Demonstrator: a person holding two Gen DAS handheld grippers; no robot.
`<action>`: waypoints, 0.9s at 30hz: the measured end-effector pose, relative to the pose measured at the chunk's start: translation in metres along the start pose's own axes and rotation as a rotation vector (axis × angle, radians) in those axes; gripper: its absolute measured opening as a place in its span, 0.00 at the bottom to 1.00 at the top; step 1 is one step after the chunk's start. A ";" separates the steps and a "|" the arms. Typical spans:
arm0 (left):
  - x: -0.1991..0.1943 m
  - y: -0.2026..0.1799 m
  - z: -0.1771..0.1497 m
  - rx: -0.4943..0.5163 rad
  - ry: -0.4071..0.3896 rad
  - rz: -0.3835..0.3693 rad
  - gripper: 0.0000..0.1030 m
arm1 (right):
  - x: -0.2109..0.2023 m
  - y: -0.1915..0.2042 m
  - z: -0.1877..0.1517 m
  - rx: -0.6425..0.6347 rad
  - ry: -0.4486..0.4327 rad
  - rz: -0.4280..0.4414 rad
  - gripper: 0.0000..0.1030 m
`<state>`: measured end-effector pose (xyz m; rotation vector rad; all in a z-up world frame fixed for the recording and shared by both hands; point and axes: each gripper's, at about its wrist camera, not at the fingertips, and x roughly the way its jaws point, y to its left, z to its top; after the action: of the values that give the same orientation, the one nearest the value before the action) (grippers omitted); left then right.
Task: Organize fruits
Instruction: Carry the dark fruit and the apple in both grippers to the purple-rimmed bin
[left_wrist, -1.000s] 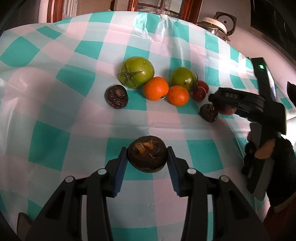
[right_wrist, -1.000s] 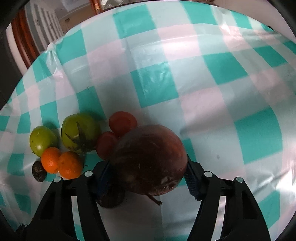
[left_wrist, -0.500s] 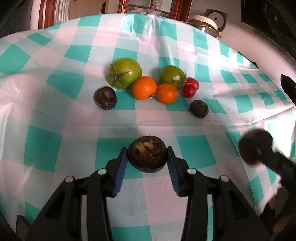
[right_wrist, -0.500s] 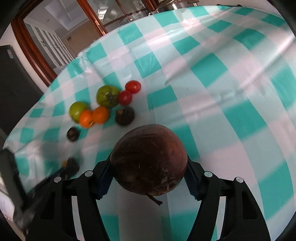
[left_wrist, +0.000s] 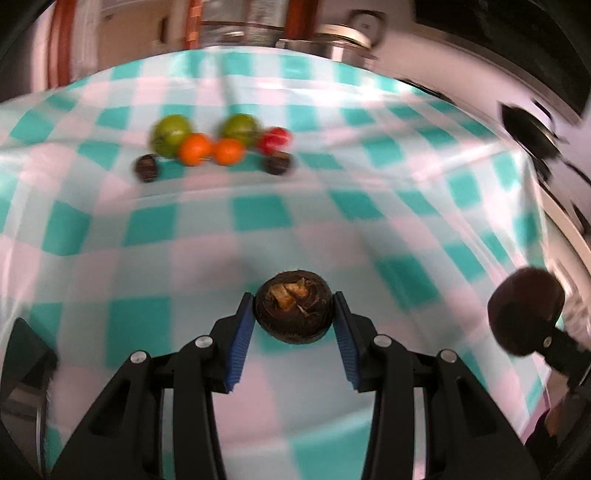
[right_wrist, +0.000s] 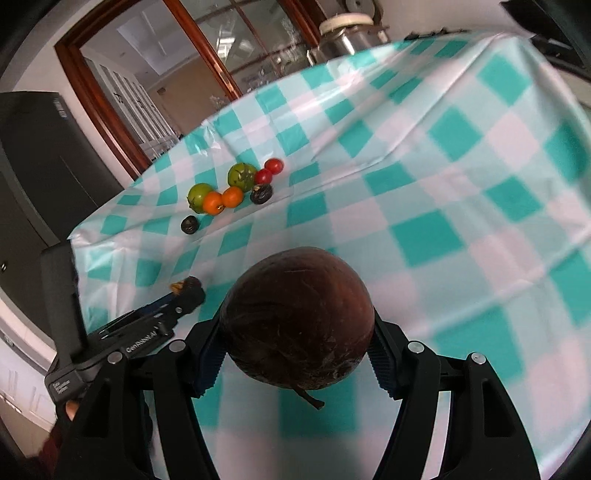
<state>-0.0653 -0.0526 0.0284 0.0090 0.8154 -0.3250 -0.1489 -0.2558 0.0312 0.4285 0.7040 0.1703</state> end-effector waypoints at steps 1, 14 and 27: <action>-0.004 -0.013 -0.004 0.034 -0.002 -0.008 0.41 | -0.012 -0.006 -0.004 -0.002 -0.009 -0.007 0.64; -0.043 -0.204 -0.073 0.483 0.012 -0.272 0.41 | -0.151 -0.143 -0.084 0.169 -0.108 -0.280 0.64; 0.026 -0.363 -0.229 1.027 0.370 -0.402 0.41 | -0.111 -0.290 -0.175 0.399 0.235 -0.617 0.64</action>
<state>-0.3167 -0.3745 -0.1051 0.8954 0.9350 -1.1200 -0.3455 -0.4922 -0.1487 0.5554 1.0756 -0.5186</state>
